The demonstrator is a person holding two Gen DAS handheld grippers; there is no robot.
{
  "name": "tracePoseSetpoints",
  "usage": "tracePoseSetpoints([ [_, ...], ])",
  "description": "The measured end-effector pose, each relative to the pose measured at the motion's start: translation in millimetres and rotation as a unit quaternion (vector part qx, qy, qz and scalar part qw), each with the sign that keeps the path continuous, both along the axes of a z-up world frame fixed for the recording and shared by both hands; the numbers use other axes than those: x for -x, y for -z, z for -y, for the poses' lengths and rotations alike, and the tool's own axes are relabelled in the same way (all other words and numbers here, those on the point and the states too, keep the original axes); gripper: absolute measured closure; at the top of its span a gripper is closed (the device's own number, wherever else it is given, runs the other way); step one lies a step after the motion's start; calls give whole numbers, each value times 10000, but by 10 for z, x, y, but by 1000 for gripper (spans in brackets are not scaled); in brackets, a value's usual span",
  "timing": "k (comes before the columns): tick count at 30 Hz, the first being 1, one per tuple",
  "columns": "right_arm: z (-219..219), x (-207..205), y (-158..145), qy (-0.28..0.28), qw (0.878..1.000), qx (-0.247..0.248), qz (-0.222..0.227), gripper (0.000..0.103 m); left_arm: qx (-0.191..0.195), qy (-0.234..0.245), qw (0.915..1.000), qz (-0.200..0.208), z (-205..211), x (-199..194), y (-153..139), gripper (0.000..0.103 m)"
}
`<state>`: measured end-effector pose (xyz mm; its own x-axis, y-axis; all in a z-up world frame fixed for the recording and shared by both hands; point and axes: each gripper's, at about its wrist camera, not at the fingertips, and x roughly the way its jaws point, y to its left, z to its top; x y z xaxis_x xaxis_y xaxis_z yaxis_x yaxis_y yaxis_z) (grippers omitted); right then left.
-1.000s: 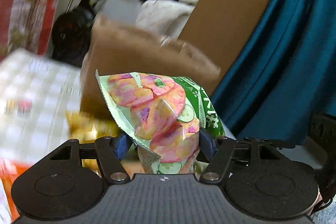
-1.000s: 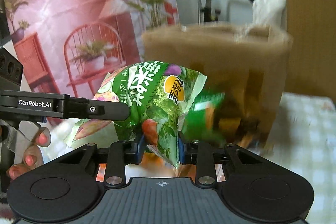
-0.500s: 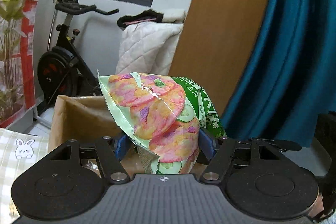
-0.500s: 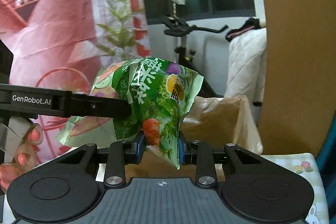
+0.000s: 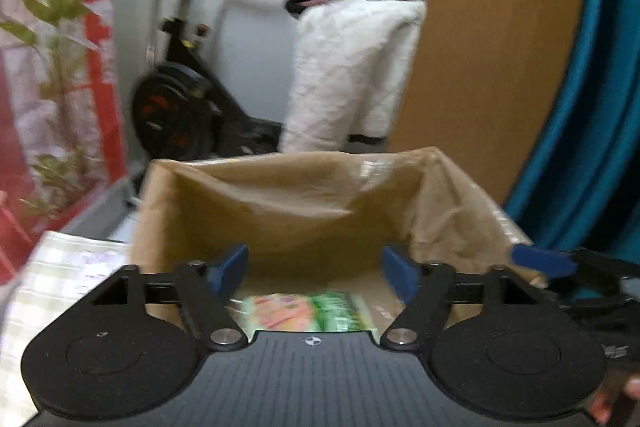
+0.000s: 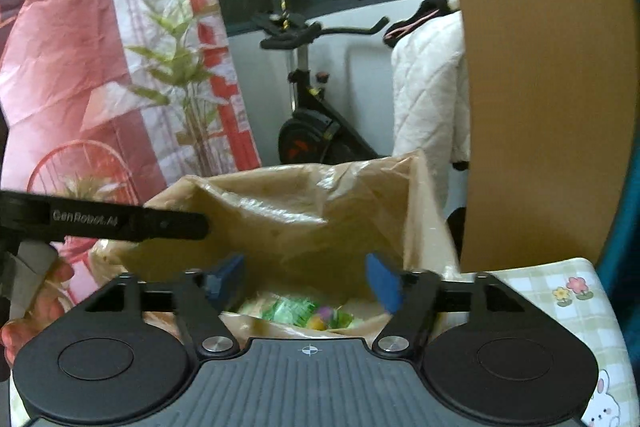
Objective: Organize snacks
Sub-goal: 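Lower the rice cracker bag into the upright paper bag and open the right gripper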
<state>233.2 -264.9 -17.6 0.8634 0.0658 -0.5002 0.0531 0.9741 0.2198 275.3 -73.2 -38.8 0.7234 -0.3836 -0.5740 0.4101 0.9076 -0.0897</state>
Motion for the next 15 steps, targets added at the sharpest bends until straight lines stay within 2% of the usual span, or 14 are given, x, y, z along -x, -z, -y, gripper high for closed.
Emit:
tracePoseSetpoints([
  [1,14,33,1,16,10000,-27,59,20,-122,-129,9997,171,-7,32,-27,12],
  [4,-11,149,3,116,9997,-3,227,10,-552,-492,9948,696,-1,219,-124,5],
  [6,-58,200,-23,185,9994,54,300,6,-880,-801,9895,825,38,250,-165,4],
  [9,-129,280,-38,403,9986,107,314,3,-1619,-1191,9761,825,121,298,-170,4],
  [11,-168,335,-39,445,9985,130,276,2,-1990,-1269,9659,1066,119,407,-136,4],
  [13,-191,418,-29,390,9987,83,325,2,-2011,-1244,9645,1173,47,514,-129,4],
  [15,-189,521,-20,299,9985,-52,464,1,-1881,-1277,9675,1106,-46,594,-133,4],
])
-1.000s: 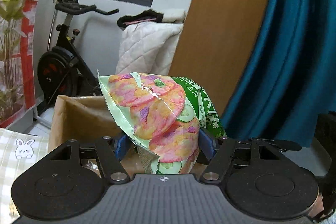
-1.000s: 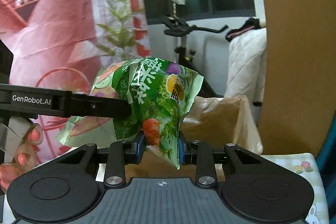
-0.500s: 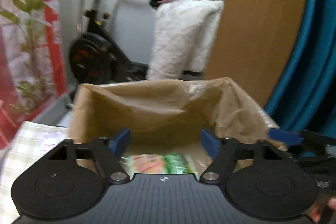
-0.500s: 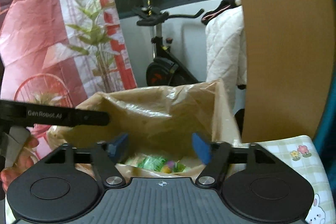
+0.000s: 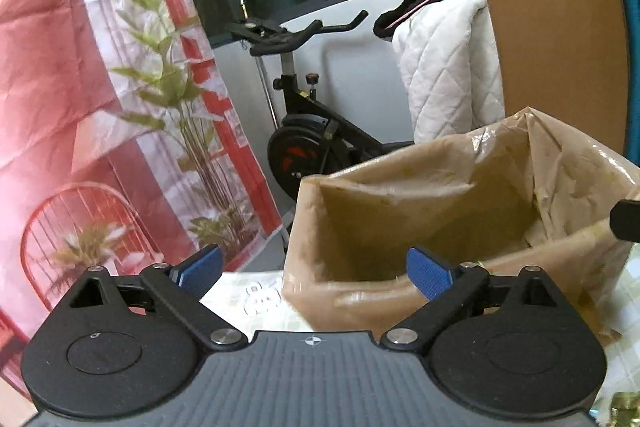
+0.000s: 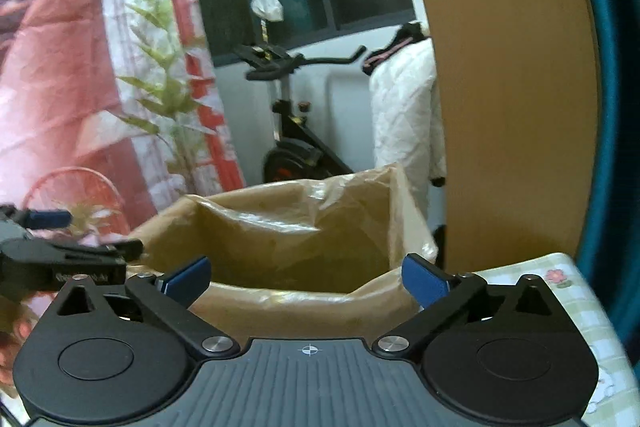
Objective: Organize snacks
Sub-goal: 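Lower the rice cracker bag into the upright paper bag and open the right gripper, then move the left tool to the orange chip packets while the right tool approaches the gold sachet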
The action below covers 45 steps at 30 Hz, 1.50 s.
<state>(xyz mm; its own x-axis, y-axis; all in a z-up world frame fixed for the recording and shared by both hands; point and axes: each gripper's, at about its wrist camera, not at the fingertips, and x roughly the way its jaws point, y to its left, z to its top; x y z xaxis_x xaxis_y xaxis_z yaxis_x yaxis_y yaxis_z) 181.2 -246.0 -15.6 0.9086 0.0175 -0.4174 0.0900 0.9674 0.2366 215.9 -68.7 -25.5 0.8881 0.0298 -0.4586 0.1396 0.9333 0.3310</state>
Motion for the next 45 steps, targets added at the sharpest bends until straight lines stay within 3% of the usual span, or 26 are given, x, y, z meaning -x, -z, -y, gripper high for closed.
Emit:
tracePoseSetpoints([
  [3,-15,120,22,58,10000,40,39,0,314,-58,9995,16,-124,98,-3,5],
  [14,-86,511,258,264,9994,210,-117,0,849,-169,9961,160,-542,529,275,8],
  [20,-68,688,440,155,9980,328,-524,0,1412,-464,9889,20,-938,635,471,8],
  [23,-64,784,555,310,9966,364,-676,0,1503,-578,9869,9,-1043,670,536,7],
  [27,-34,838,781,499,9911,291,-1198,1,1524,-531,9869,-49,-1087,689,607,7],
  [32,28,967,1066,853,9825,266,-1633,7,1440,-570,9878,-154,-1140,703,725,8],
  [38,26,1086,1252,829,9828,213,-1635,8,1591,-742,9839,-347,-1228,690,810,11],
  [41,22,1087,1345,701,9841,131,-1627,1,1642,-791,9824,-416,-1264,687,866,13],
  [45,19,1087,1457,754,9814,20,-1766,1,1603,-858,9815,-590,-1294,666,959,16],
])
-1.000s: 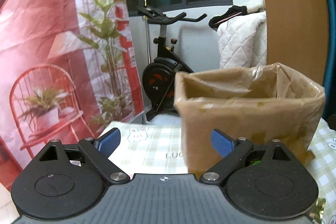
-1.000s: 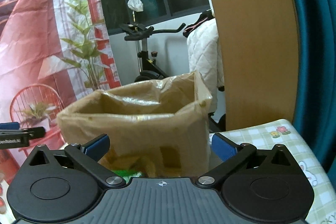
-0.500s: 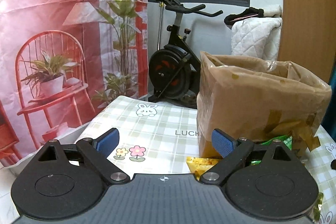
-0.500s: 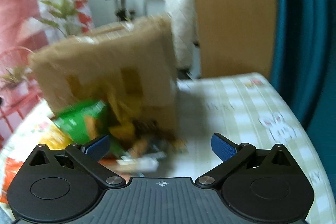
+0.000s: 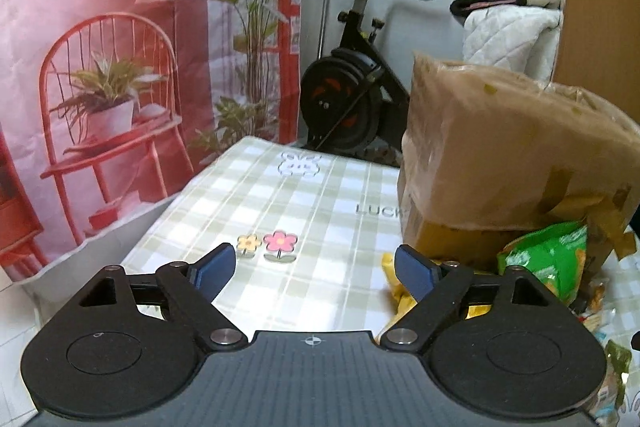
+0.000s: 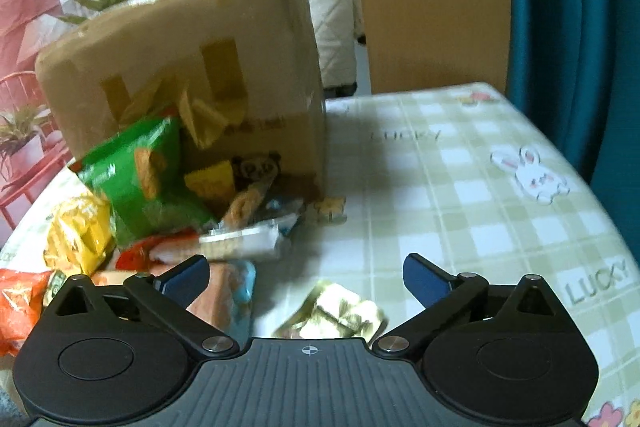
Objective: Organize snacks
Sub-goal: 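Move the left tool to the orange chip packets while the right tool approaches the gold sachet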
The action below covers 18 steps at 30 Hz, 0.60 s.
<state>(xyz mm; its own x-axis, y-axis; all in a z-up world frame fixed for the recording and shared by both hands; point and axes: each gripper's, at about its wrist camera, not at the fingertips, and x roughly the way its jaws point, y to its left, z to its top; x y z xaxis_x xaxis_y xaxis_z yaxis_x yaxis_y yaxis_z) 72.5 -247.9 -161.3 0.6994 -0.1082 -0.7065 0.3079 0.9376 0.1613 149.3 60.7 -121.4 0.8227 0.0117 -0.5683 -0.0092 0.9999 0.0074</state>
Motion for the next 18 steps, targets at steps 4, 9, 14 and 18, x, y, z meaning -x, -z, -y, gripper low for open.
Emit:
tracePoseSetpoints([
  [4,1,37,106,262,9996,89,-71,1,21,-44,9999,-109,-49,4,84,16],
  [9,-9,62,202,370,9989,117,-261,2,41,-83,9995,-293,-111,18,182,17],
  [14,-37,32,310,385,9982,-44,-461,8,49,-65,9990,-442,-175,51,253,17],
  [18,-112,-47,394,398,9967,64,-703,24,116,-113,9984,-542,-228,87,309,17],
])
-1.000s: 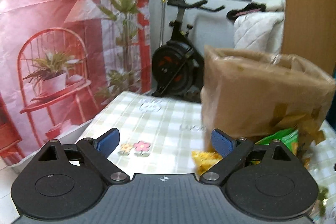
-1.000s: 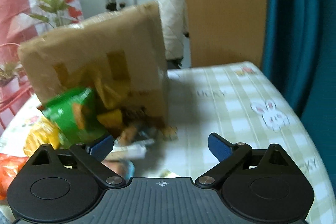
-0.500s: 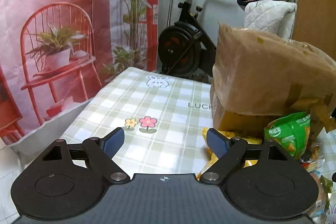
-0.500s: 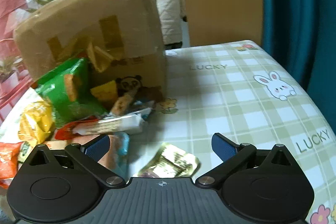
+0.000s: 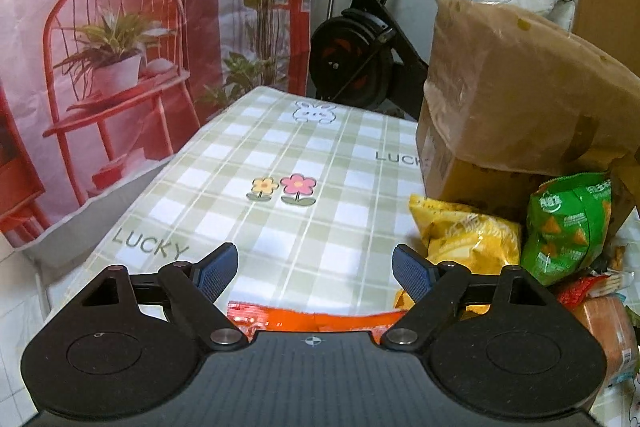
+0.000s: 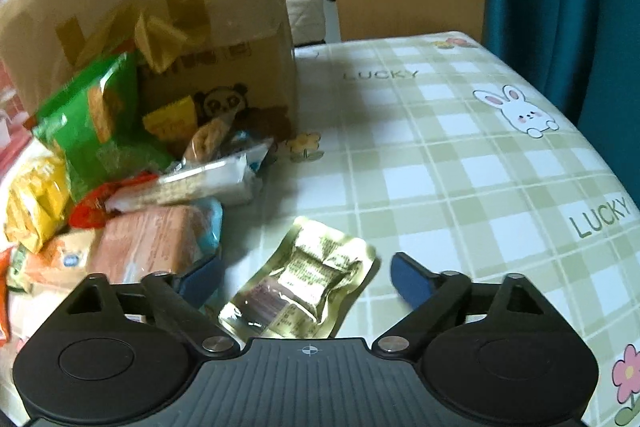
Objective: Organize snacks
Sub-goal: 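Move the left tool to the orange chip packets while the right tool approaches the gold sachet, then close the left gripper on the orange chip packets while the right gripper grasps the gold sachet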
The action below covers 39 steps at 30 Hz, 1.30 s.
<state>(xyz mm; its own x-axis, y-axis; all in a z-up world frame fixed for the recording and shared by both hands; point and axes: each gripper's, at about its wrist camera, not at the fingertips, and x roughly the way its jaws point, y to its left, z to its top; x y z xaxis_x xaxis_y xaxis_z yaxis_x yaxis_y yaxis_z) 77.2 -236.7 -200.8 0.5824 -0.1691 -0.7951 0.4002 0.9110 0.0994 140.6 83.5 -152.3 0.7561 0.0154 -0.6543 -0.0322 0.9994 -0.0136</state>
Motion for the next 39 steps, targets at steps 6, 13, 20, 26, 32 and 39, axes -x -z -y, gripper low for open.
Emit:
tracePoseSetpoints([
  [6,-28,-89,74,34,9994,337,59,42,110,-5,9998,-166,-51,29,90,18],
  [13,39,-179,54,-213,9988,414,170,44,224,56,9994,-238,-52,55,152,18],
  [20,-22,3,-49,-185,9993,292,147,32,245,101,9993,-269,-5,73,185,18],
  [26,-64,-89,50,-100,9996,261,-63,34,227,145,9993,-268,3,87,182,18],
  [32,-90,-189,83,-229,9990,390,-62,36,237,87,9992,-321,-28,96,203,18],
  [39,-88,-157,54,-467,9969,610,-162,47,411,111,9979,-492,-78,129,251,17],
])
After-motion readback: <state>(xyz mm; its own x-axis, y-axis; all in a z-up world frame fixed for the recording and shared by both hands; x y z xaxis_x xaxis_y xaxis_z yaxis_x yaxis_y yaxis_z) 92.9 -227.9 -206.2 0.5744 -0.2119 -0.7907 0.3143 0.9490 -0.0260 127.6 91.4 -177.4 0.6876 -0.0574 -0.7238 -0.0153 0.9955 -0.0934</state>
